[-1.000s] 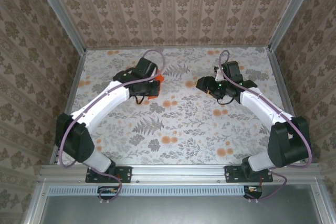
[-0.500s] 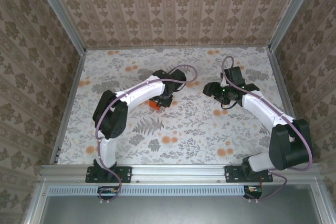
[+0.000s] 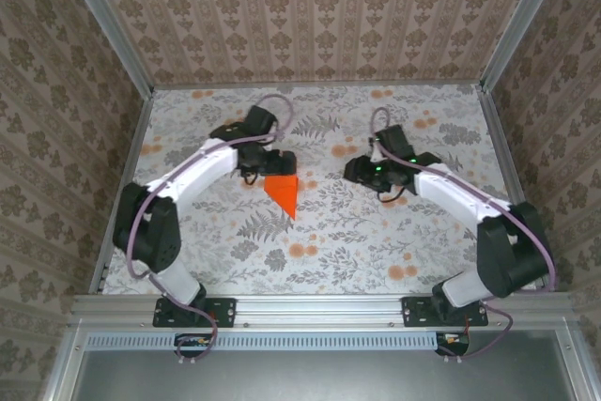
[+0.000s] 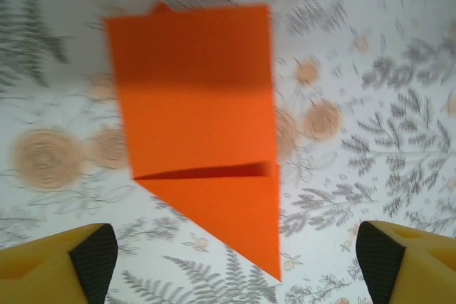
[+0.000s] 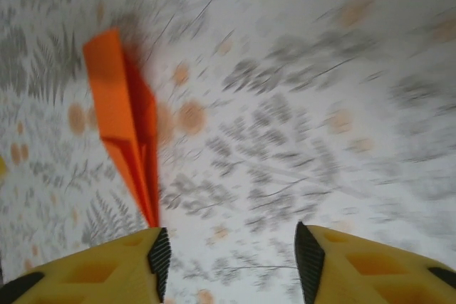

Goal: Fold a paper plane with a square sheet of paper (pick it up from the middle)
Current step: Move the square sheet of paper to the center of the table.

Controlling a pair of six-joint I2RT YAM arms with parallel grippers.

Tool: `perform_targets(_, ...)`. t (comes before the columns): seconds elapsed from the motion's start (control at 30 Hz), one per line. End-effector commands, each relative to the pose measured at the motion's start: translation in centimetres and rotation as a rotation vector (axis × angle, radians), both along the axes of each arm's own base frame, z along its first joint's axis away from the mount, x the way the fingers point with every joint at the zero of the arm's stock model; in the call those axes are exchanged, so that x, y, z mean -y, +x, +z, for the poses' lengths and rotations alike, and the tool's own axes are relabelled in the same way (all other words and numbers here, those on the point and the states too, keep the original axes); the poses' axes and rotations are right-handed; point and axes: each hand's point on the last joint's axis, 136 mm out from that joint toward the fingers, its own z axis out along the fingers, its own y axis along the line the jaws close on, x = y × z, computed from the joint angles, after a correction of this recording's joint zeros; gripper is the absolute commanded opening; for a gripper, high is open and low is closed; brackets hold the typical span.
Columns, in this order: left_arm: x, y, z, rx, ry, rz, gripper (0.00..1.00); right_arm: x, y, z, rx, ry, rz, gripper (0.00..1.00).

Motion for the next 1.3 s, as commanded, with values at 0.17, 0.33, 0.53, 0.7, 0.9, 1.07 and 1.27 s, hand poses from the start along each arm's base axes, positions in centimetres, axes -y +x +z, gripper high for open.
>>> perform_targets(0.17, -7.2, 0.1, -0.9, -0.024, -0.156, 0.300, 1.00, -13.6, -1.2, -1.5, -0.041, 0.067, 0.243, 0.35)
perform_targets(0.33, -10.2, -0.6, -1.2, -0.019, -0.174, 0.391, 1.00, -17.3, -2.1, -4.3, -0.102, 0.026, 0.314, 0.33)
perform_targets(0.53, -11.2, -1.2, -1.5, -0.023, -0.191, 0.425, 1.00, -17.6, -2.5, -7.8, -0.179, -0.066, 0.350, 0.33)
perform_targets(0.7, -10.8, -1.2, -1.3, -0.012, -0.220, 0.410, 1.00, -15.5, -3.4, -9.3, -0.199, -0.177, 0.471, 0.33)
perform_targets(0.9, -10.3, -1.4, -1.2, -0.016, -0.241, 0.388, 1.00, -9.7, -6.2, -10.1, -0.210, -0.306, 0.716, 0.37)
perform_targets(1.07, -9.3, -1.5, -1.3, -0.019, -0.292, 0.368, 1.00, -7.9, -6.8, -7.3, -0.120, -0.268, 0.802, 0.40)
perform_targets(1.27, -6.9, -2.2, -1.6, -0.040, -0.351, 0.326, 1.00, -9.4, -3.7, -2.5, 0.004, -0.142, 0.505, 0.47)
